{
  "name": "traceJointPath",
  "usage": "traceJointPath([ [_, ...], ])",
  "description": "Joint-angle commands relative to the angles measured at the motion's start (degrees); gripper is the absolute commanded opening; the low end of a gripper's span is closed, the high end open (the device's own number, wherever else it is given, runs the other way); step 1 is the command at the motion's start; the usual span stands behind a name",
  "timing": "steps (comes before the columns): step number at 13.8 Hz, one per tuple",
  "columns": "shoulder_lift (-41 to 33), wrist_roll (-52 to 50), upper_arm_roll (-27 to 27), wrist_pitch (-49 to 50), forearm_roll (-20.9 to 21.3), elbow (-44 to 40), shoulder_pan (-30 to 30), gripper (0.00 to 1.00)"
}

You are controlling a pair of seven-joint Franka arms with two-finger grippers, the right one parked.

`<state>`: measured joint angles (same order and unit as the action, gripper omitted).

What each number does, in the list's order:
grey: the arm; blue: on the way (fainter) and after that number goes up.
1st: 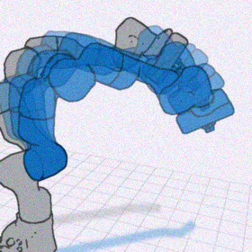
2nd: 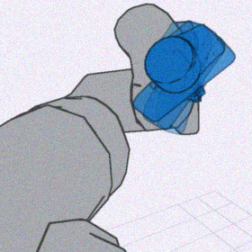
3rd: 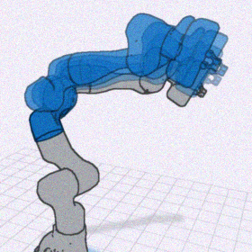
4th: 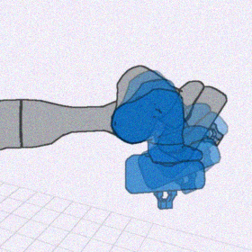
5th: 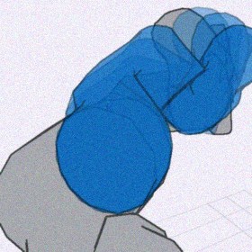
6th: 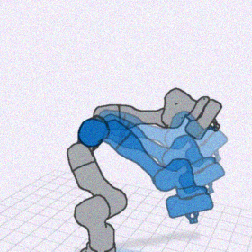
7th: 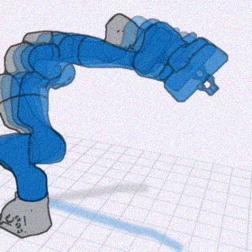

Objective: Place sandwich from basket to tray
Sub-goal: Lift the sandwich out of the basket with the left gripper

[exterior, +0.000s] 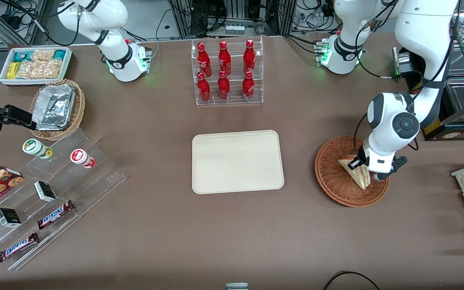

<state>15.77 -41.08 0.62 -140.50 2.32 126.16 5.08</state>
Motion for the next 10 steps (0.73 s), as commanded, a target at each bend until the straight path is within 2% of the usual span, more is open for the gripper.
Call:
traceJointPath([
  [1, -5.39, 0.20, -0.10, 10.55, 0.14, -3.97, 1.07, 0.00],
  [5, -5.76, -0.67, 0.25, 26.91, 0.05, -17.49, 6.15, 0.00],
  [10, -0.40, -1.81, 0.26, 30.81, -0.65, -29.03, 17.05, 0.00],
])
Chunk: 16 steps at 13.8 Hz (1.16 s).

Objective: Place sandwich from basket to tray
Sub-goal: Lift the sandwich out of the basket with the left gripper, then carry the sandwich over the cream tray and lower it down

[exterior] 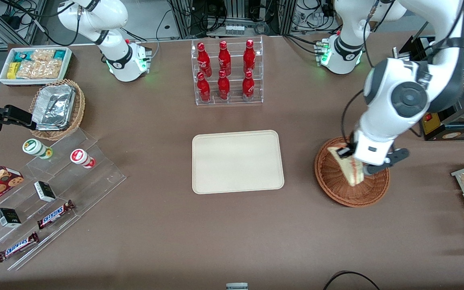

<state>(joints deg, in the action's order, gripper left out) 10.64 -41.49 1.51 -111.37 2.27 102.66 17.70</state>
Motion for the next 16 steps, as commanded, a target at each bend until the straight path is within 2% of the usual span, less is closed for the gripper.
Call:
traceJointPath([
  [1, 6.40, -1.67, -0.63, 1.60, -0.51, -7.19, 6.62, 0.00],
  [9, 22.74, -1.75, -0.63, -0.33, -0.07, -20.03, 18.85, 0.00],
  [16, 31.98, -10.27, -0.72, -13.24, -0.16, -22.15, 25.63, 0.00],
])
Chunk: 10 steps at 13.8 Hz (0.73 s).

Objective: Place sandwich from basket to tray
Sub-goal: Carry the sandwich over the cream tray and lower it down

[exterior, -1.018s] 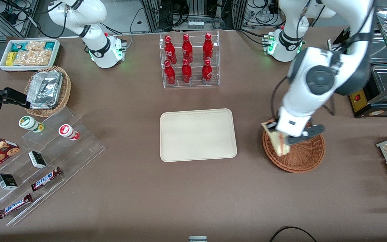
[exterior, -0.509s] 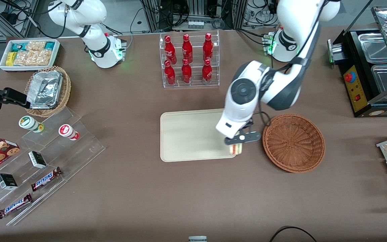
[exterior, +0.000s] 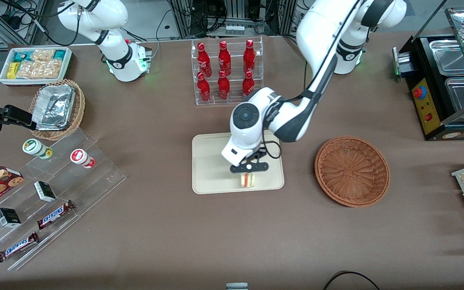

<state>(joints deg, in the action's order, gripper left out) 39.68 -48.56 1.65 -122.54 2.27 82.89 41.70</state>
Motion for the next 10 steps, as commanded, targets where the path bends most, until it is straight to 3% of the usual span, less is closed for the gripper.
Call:
traceJointPath([
  [1, 3.99, -3.56, -0.86, -3.57, -0.07, -2.38, 2.67, 0.00],
  [6, 6.37, -3.74, -0.86, -4.81, -0.33, -2.21, 4.44, 0.00],
  [7, 6.29, -3.74, -0.86, -4.81, -0.51, -2.21, 4.44, 0.33],
  [8, 6.02, -3.65, -0.86, -4.72, -0.07, -2.21, 4.44, 0.99],
  [10, 4.36, -3.74, -1.03, -3.50, -0.15, -2.21, 4.27, 1.00],
])
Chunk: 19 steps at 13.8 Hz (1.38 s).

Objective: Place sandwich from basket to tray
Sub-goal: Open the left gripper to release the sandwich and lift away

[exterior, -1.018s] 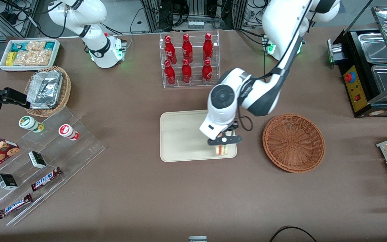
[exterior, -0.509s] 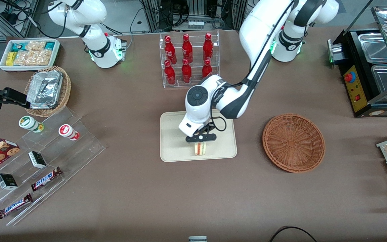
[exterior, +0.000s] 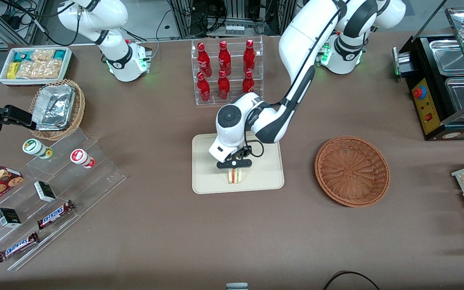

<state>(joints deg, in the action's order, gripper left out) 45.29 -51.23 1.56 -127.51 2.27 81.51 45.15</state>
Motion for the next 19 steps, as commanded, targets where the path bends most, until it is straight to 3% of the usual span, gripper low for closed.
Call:
traceJointPath([
  [1, -3.43, -1.06, -1.03, 3.57, -0.24, -0.82, 0.64, 1.00],
  [4, -11.07, -1.50, -1.30, 9.55, -0.77, -0.56, -0.93, 1.00],
  [11, -30.49, 0.68, -1.30, 28.53, -0.51, 1.19, -13.05, 1.00],
  [19, -45.71, 32.20, -1.38, 43.82, -0.77, 5.33, -30.01, 1.00],
])
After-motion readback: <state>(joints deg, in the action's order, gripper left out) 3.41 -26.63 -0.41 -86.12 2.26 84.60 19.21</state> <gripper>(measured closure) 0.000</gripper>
